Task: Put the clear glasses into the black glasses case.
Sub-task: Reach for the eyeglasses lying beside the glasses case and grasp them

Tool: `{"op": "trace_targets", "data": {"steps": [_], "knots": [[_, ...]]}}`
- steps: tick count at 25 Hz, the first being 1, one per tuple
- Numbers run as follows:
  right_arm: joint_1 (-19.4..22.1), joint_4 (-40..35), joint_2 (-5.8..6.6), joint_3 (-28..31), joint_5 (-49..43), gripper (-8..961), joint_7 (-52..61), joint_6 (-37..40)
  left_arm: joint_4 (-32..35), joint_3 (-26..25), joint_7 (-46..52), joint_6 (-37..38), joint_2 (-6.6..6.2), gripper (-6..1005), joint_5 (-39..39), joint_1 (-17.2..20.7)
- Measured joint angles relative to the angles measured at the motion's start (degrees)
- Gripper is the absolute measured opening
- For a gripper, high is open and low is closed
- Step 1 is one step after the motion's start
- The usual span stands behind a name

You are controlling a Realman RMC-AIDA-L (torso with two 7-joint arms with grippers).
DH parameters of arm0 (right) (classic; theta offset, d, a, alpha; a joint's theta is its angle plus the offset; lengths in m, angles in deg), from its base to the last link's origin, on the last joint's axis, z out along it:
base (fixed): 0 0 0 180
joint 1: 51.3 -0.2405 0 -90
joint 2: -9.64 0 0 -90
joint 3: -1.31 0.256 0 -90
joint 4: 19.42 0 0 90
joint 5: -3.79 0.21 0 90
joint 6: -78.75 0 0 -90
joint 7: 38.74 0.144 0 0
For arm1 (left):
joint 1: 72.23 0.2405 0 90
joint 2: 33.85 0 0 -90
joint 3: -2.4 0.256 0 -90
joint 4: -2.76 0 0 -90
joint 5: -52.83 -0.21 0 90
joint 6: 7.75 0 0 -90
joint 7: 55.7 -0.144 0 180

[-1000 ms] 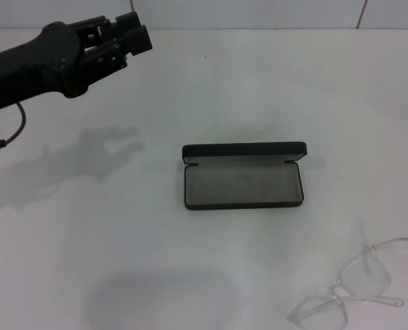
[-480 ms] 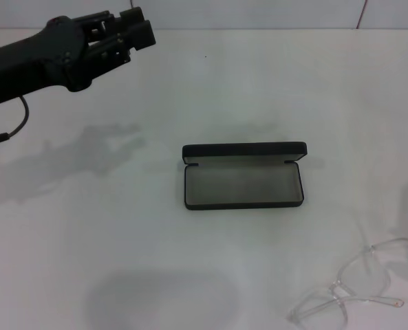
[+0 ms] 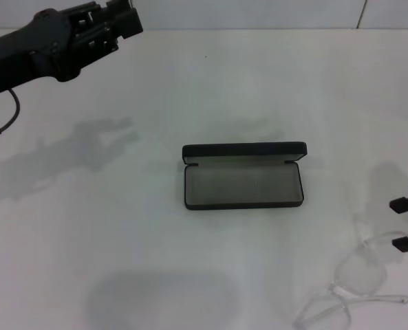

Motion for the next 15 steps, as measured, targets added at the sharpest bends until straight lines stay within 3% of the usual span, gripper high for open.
{"op": "trace_targets", "data": {"steps": [7, 13, 15], "knots": [[-2.79, 2.88, -0.02, -0.58, 0.0, 543, -0.01, -0.28, -0.07, -0.27, 0.0, 0.0, 0.02, 342, -0.01, -0.2], [-3.04, 3.07, -0.03, -0.61, 0.01, 460, -0.97, -0.64, -0.09, -0.31, 0.0, 0.01, 0.03, 345, -0.02, 0.08], [-2.89, 3.05, -0.02, -0.61, 0.01, 372, -1.3, -1.24, -0.09, -0.31, 0.0, 0.01, 0.03, 345, -0.02, 0.12]]}}
